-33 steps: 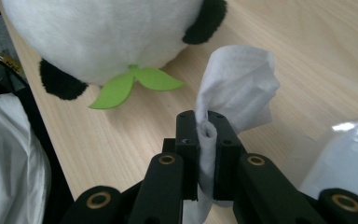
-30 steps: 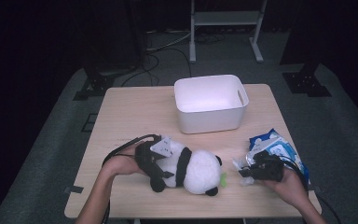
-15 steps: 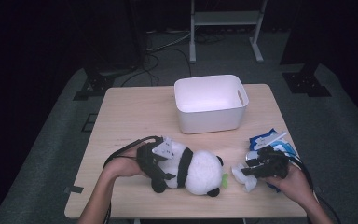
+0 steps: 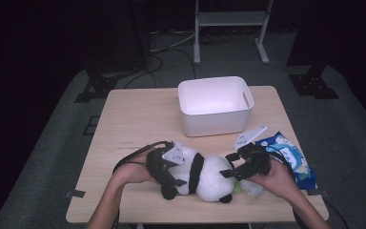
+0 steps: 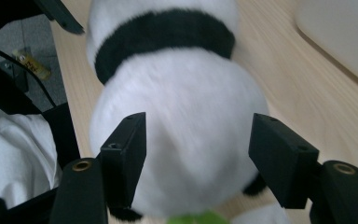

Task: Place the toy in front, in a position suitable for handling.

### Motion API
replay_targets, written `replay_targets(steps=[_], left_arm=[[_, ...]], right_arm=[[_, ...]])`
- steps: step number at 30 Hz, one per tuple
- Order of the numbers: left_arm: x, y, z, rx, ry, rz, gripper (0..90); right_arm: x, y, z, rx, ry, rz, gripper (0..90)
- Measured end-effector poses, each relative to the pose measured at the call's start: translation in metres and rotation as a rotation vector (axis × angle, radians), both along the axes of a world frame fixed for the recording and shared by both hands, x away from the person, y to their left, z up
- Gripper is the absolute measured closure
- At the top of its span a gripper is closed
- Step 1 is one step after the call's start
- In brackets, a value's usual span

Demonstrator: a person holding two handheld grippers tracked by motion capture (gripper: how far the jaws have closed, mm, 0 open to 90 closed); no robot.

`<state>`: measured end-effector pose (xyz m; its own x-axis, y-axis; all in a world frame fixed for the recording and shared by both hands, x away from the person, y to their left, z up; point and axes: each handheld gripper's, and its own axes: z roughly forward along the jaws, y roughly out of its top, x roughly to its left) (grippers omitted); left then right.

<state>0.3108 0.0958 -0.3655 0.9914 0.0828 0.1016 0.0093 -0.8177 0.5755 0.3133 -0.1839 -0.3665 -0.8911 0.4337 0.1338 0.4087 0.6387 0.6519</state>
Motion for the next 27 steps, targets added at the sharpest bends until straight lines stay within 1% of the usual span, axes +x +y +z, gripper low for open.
replay_targets(steps=[3, 5, 8, 9, 14, 15, 18, 20, 22, 24, 27], left_arm=[[-0.001, -0.005, -0.001, -0.007, 0.002, -0.006, 24.5], [-0.001, -0.007, -0.001, -0.009, 0.002, -0.010, 24.5], [-0.002, -0.011, -0.001, -0.010, 0.000, -0.017, 24.4], [-0.002, -0.011, -0.001, -0.010, 0.002, -0.016, 24.3], [-0.002, -0.015, -0.001, -0.008, -0.001, -0.026, 24.2], [-0.003, -0.016, -0.001, -0.010, 0.001, -0.027, 24.2], [-0.003, -0.020, -0.001, -0.015, 0.006, -0.034, 24.2], [-0.003, -0.022, -0.001, -0.016, 0.005, -0.035, 24.2], [-0.002, -0.023, -0.001, -0.010, 0.003, -0.040, 24.3], [-0.002, -0.024, -0.001, -0.012, 0.004, -0.038, 24.2], [-0.002, -0.025, 0.000, -0.004, 0.002, -0.040, 24.2]], right_arm=[[0.002, 0.018, 0.003, -0.018, -0.013, 0.038, 33.0], [0.003, 0.026, 0.002, -0.034, -0.021, 0.061, 31.8], [0.005, 0.037, 0.000, -0.060, -0.026, 0.086, 30.7], [0.005, 0.040, 0.000, -0.062, -0.026, 0.089, 30.4], [0.007, 0.044, -0.002, -0.063, -0.028, 0.110, 30.0], [0.007, 0.045, -0.002, -0.060, -0.021, 0.105, 29.7], [0.007, 0.048, -0.005, -0.070, -0.024, 0.120, 28.8], [0.007, 0.050, -0.007, -0.081, -0.032, 0.122, 27.8], [0.006, 0.051, -0.008, -0.082, -0.029, 0.117, 27.4], [0.006, 0.051, -0.009, -0.088, -0.033, 0.119, 26.9], [0.006, 0.052, -0.012, -0.093, -0.043, 0.123, 26.1]])
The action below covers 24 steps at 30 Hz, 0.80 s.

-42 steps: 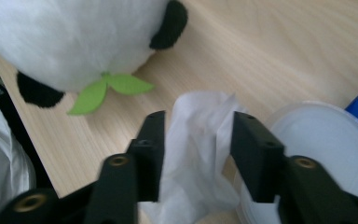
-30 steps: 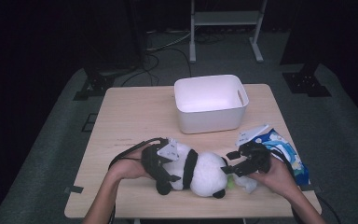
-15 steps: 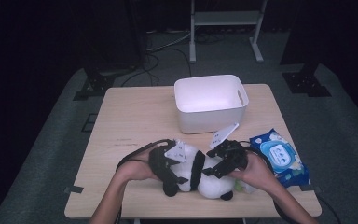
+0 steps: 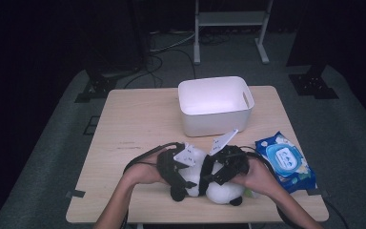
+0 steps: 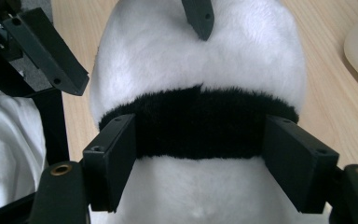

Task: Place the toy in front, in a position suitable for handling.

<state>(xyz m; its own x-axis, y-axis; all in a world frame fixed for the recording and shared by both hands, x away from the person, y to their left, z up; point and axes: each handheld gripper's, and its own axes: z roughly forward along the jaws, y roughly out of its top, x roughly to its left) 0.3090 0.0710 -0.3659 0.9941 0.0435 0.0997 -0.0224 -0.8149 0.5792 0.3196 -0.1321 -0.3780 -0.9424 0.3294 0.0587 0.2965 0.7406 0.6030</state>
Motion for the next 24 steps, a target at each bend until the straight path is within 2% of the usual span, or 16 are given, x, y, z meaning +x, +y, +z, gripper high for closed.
replay_targets(steps=[14, 24], left_arm=[[0.0009, 0.0015, -0.0012, -0.009, 0.004, 0.007, 22.9], [0.0008, 0.0055, -0.0014, -0.036, 0.004, 0.009, 22.9]], right_arm=[[0.0029, 0.0067, -0.0066, -0.008, 0.014, -0.008, 19.2], [0.0017, 0.0068, -0.0077, -0.008, 0.009, -0.006, 18.6]])
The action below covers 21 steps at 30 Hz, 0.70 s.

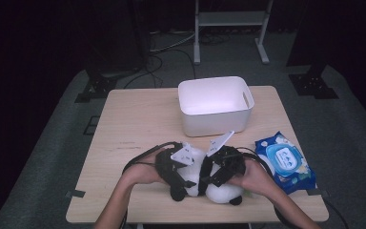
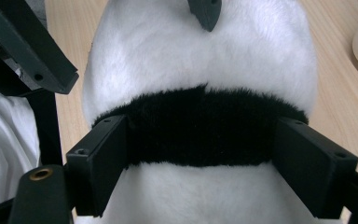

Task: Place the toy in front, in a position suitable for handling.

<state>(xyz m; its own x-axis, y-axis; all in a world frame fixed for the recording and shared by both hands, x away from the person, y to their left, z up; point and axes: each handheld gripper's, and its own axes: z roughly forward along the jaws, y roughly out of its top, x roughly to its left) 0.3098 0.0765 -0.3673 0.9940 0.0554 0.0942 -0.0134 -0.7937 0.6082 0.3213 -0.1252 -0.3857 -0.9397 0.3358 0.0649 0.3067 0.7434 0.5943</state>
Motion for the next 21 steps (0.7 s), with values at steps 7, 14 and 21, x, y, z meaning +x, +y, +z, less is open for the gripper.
replay_targets(steps=[7, 14, 21], left_arm=[[-0.001, 0.004, 0.005, -0.016, -0.017, 0.004, 22.8], [-0.003, 0.007, 0.006, -0.019, -0.029, 0.010, 20.5], [-0.002, 0.009, 0.002, -0.017, -0.024, 0.010, 20.1]], right_arm=[[0.001, 0.000, -0.001, 0.008, 0.003, 0.010, 20.1], [0.003, 0.005, -0.004, 0.027, 0.021, 0.027, 21.8], [0.003, 0.008, 0.000, 0.029, 0.022, 0.055, 21.7]])
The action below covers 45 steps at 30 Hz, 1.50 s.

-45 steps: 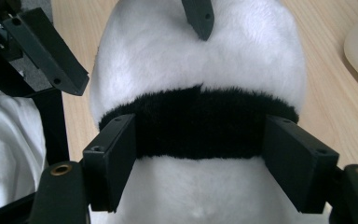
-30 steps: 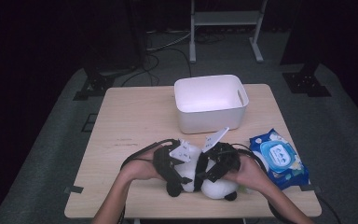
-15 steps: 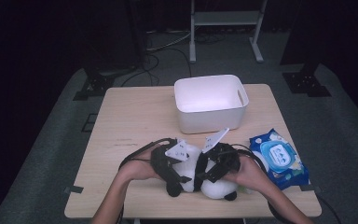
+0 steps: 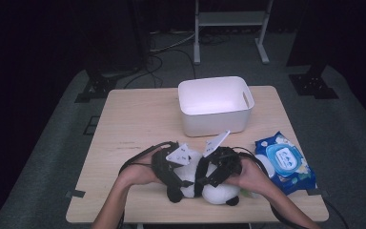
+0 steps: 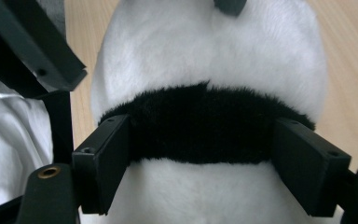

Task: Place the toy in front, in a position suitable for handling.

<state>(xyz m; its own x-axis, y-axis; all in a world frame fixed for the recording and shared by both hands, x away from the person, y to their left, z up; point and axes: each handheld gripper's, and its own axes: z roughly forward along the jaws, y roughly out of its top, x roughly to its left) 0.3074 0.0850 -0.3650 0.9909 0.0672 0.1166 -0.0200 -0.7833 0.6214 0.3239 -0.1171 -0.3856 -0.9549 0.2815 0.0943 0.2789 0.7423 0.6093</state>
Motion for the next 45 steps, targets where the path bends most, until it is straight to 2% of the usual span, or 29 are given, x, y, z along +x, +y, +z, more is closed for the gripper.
replay_targets(steps=[4, 7, 15, 24, 28, 31, 36, 39, 40, 42, 45], left_arm=[[0.001, 0.001, -0.005, -0.002, 0.004, -0.004, 20.5], [0.002, 0.001, -0.006, -0.005, 0.007, -0.004, 21.0], [0.000, -0.002, -0.008, 0.006, 0.007, 0.002, 21.7], [0.000, -0.003, -0.009, 0.006, 0.020, 0.006, 21.7], [0.001, -0.003, -0.008, 0.003, 0.024, 0.010, 21.7], [0.001, -0.003, -0.009, 0.003, 0.023, 0.009, 21.7], [0.001, -0.002, -0.008, 0.005, 0.022, 0.006, 21.7], [0.001, -0.002, -0.008, -0.004, 0.028, 0.011, 21.8], [0.001, -0.002, -0.007, -0.004, 0.029, 0.010, 21.8], [0.001, -0.001, -0.007, -0.014, 0.032, 0.012, 22.1], [0.001, -0.001, -0.006, -0.013, 0.028, 0.010, 22.2]], right_arm=[[0.008, -0.017, 0.011, 0.070, 0.027, 0.006, 27.6], [0.015, -0.029, 0.023, 0.084, -0.011, -0.007, 30.4], [0.049, -0.041, 0.041, 0.037, -0.156, -0.083, 38.0], [0.084, -0.040, 0.060, 0.008, -0.253, -0.126, 39.6], [0.100, -0.036, 0.063, -0.006, -0.255, -0.139, 38.9], [0.110, -0.035, 0.065, -0.008, -0.277, -0.160, 39.0], [0.126, -0.035, 0.059, -0.042, -0.268, -0.187, 43.1], [0.130, -0.033, 0.053, -0.059, -0.250, -0.181, 47.4], [0.130, -0.032, 0.051, -0.072, -0.263, -0.177, 48.3], [0.128, -0.031, 0.049, -0.066, -0.280, -0.169, 52.4], [0.127, -0.033, 0.050, -0.047, -0.269, -0.147, 61.4]])
